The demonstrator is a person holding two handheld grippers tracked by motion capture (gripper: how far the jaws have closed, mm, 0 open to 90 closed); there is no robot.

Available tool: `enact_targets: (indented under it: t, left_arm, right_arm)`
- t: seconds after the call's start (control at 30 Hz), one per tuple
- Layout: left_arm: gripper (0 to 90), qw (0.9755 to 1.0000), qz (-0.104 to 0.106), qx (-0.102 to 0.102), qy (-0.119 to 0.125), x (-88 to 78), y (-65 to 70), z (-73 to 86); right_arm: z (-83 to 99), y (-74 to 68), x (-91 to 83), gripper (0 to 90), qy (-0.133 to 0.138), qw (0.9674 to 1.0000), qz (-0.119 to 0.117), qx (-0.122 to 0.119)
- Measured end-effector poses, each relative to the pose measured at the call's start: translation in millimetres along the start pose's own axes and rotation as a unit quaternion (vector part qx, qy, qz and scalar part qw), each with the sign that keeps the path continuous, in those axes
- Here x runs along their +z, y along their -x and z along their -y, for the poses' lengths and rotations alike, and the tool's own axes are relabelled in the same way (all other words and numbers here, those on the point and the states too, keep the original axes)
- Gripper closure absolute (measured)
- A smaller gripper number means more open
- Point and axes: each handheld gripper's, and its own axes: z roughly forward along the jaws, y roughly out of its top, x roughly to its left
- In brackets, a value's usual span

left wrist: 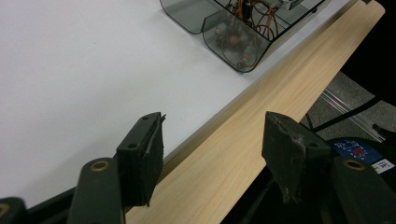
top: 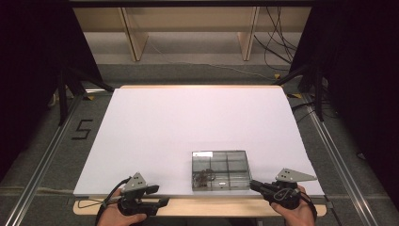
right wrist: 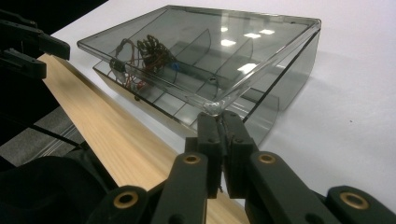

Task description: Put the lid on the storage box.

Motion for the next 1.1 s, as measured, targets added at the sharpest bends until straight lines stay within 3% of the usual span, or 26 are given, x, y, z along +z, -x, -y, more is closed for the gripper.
enact_targets:
  t: [0.07, 0.1, 0.13, 0.17, 0.23, 0.27, 0.37, 0.43, 0.47, 0.5, 0.57, 0.6, 0.67, 0.7, 0.77, 0.83, 0.93, 0.97, 1.0, 1.07, 1.1]
  left_arm:
    - [38.1, 1.0000, 0.001, -0.001, 0.003, 0.4, 0.6, 0.0]
    - [38.1, 1.0000, 0.001, -0.002, 0.003, 0.4, 0.7, 0.0]
    - [38.1, 1.0000, 0.001, -0.003, 0.003, 0.5, 0.8, 0.0]
    - [38.1, 1.0000, 0.001, -0.003, 0.002, 0.6, 0.8, 0.1]
    - [38.1, 1.0000, 0.000, 0.000, 0.000, 0.2, 0.2, 0.1]
    - [38.1, 1.0000, 0.000, 0.001, -0.001, 0.2, 0.1, 0.1]
    - [38.1, 1.0000, 0.000, 0.001, -0.001, 0.1, -0.2, 0.1]
    - [38.1, 1.0000, 0.000, 0.001, -0.001, 0.3, -0.4, 0.1]
    - [38.1, 1.0000, 0.001, -0.001, 0.003, 1.1, -0.7, 0.4]
    - [38.1, 1.0000, 0.001, -0.004, 0.001, 1.4, -0.3, 0.4]
    - [38.1, 1.0000, 0.002, 0.004, -0.005, 1.2, -1.6, -0.3]
    - [38.1, 1.0000, 0.002, 0.003, -0.002, 2.0, -1.4, -0.5]
    - [38.1, 0.9999, -0.002, 0.005, -0.011, 1.4, -1.9, -1.0]
    - [38.1, 0.9999, -0.005, 0.009, -0.012, 1.7, -2.6, -1.2]
    - [38.1, 0.9999, -0.005, 0.010, -0.013, 1.9, -2.8, -1.2]
    - [38.1, 0.9999, -0.002, -0.009, -0.004, 3.9, -1.2, -0.1]
    - [37.8, 1.0000, -0.005, 0.001, -0.006, 3.2, -2.5, -0.6]
    - [37.7, 1.0000, -0.005, 0.001, -0.006, 3.2, -2.5, -0.6]
    - [37.3, 1.0000, -0.006, 0.000, -0.004, 3.8, -2.3, -0.5]
    - [37.0, 1.0000, -0.008, -0.002, -0.002, 3.9, -1.8, -0.1]
    - [36.5, 1.0000, -0.008, -0.002, 0.001, 4.2, -2.1, 0.1]
  right_arm:
    - [0.3, 1.9, 0.1, 88.0, 0.001, 0.9998, 0.005, -0.017]
    - [0.9, 0.8, 1.4, 88.0, 0.002, 1.0000, 0.000, -0.007]
    - [1.2, 1.3, 0.7, 88.0, 0.001, 0.9999, 0.001, -0.014]
    - [2.1, -1.0, 0.3, 88.0, 0.000, 1.0000, -0.002, 0.001]
    - [2.7, -1.5, -1.0, 88.0, -0.004, 1.0000, -0.002, 0.000]
    - [2.5, 0.8, -1.4, 88.0, -0.002, 0.9998, 0.003, -0.019]
    - [4.2, -2.5, -2.0, 87.9, -0.014, 0.9999, 0.003, 0.000]
    - [4.6, -2.4, -2.7, 87.9, -0.018, 0.9998, 0.005, -0.001]
    - [5.4, 0.9, -1.7, 87.9, -0.012, 0.9997, 0.008, -0.020]
    - [6.4, -1.7, -1.8, 87.9, -0.013, 0.9999, 0.003, 0.000]
    - [7.0, -1.9, -2.1, 87.5, -0.015, 0.9999, 0.005, -0.002]
    - [6.9, 1.4, -0.7, 87.1, -0.013, 0.9995, 0.016, -0.022]
    - [7.7, 1.4, -2.4, 85.4, -0.021, 0.9992, 0.022, -0.027]
    - [8.9, -0.8, -2.7, 84.2, -0.024, 0.9993, 0.026, -0.014]
    - [9.4, -0.7, -3.7, 79.7, -0.024, 0.9989, 0.025, -0.031]
    - [9.2, -2.0, -4.9, 71.5, -0.030, 0.9981, 0.037, -0.039]
    - [9.8, -4.9, -3.9, 55.0, -0.033, 0.9978, 0.050, -0.030]
    - [9.8, -4.9, -3.9, 55.0, -0.033, 0.9978, 0.050, -0.030]
    - [10.8, -6.5, -2.7, 45.7, -0.036, 0.9975, 0.055, -0.027]
    - [12.3, -6.3, -1.0, 37.5, -0.034, 0.9962, 0.074, -0.030]
    - [12.0, -5.6, -3.2, 35.4, -0.035, 0.9966, 0.066, -0.033]
